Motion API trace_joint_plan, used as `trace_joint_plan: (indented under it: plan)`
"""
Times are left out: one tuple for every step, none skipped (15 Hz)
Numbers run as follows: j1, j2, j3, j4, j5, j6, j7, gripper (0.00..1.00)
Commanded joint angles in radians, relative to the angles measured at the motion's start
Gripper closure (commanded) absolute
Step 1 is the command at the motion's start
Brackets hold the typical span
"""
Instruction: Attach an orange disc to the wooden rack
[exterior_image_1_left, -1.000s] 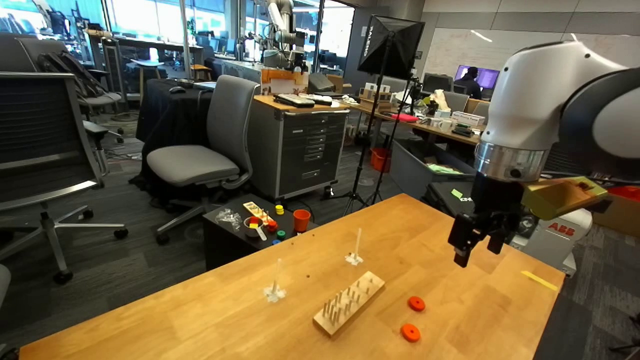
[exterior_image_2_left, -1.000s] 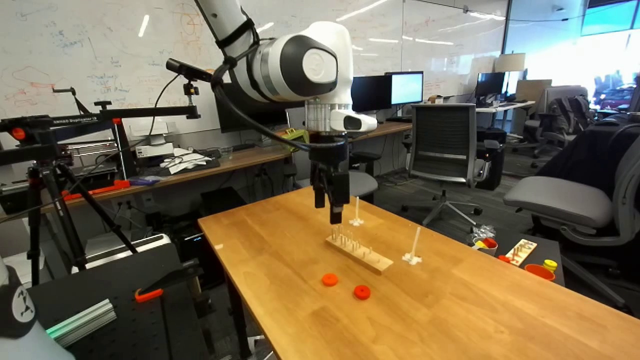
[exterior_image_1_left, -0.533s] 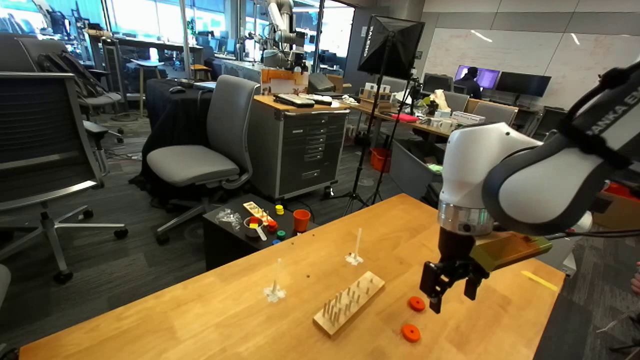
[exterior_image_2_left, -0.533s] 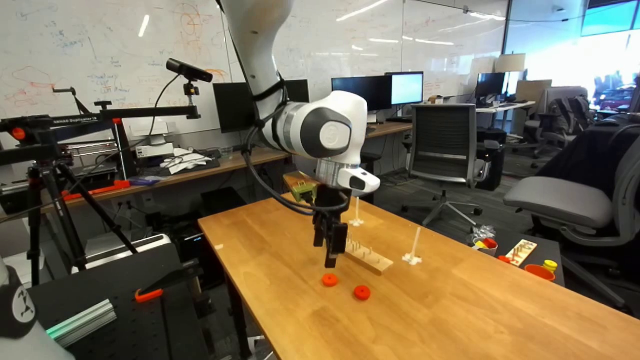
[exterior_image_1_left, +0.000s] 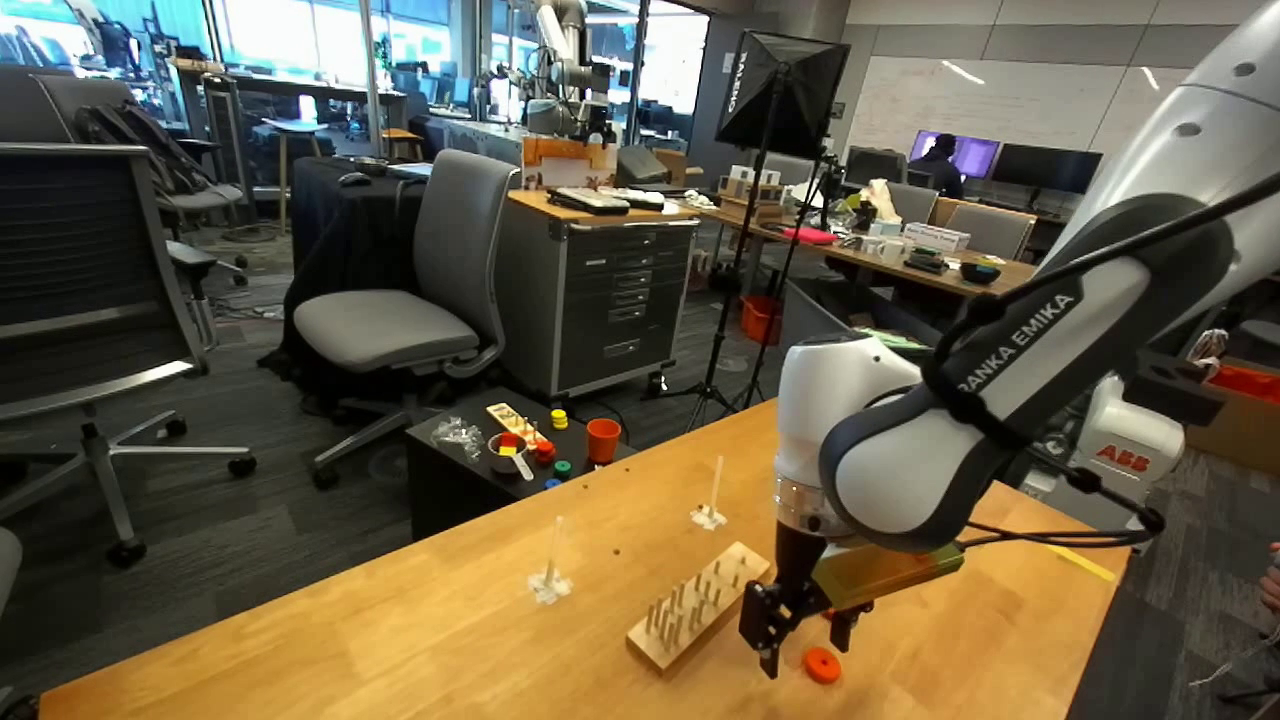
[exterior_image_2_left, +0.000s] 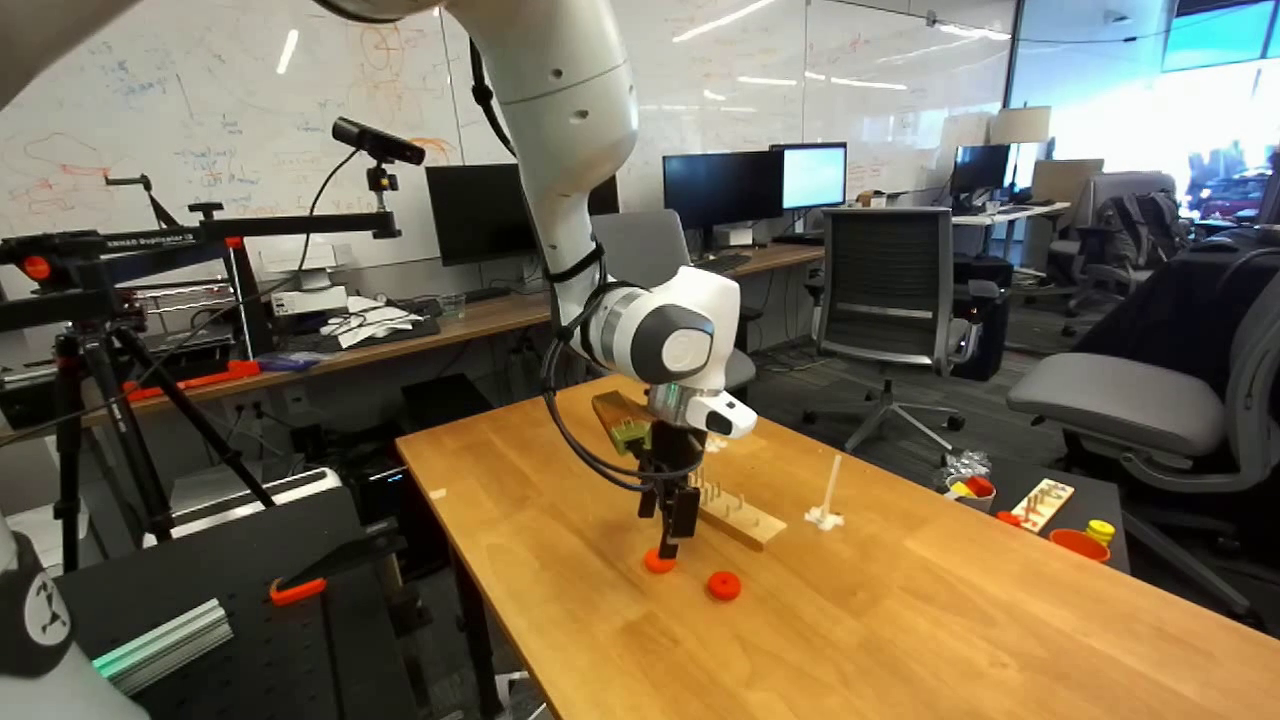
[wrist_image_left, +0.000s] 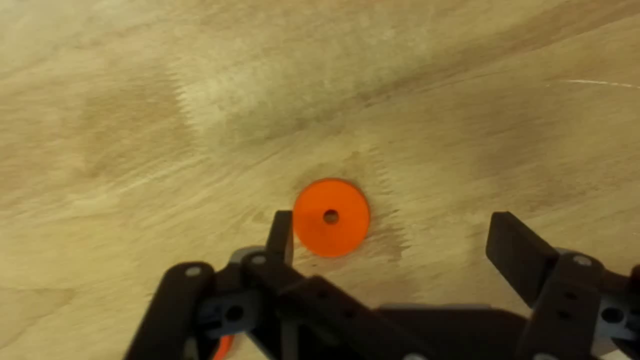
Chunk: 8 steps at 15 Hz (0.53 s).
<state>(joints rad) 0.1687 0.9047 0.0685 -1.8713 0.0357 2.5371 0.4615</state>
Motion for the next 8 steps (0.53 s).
trace_joint_plan:
  plan:
    - [0.027, 0.073, -0.014, 0.116, 0.048, -0.053, -0.021, 0.00]
    - [0.030, 0.078, -0.017, 0.124, 0.052, -0.061, -0.018, 0.00]
    - [0.032, 0.079, -0.020, 0.128, 0.053, -0.071, -0.016, 0.00]
    - [0.028, 0.071, -0.021, 0.121, 0.056, -0.081, -0.014, 0.00]
    - [0.027, 0.066, -0.025, 0.116, 0.060, -0.087, -0.010, 0.00]
    - [0.027, 0.054, -0.031, 0.100, 0.064, -0.087, -0.005, 0.00]
    - [0.023, 0.048, -0.030, 0.092, 0.068, -0.086, -0.009, 0.00]
    - [0.024, 0.036, -0.034, 0.078, 0.071, -0.085, -0.005, 0.00]
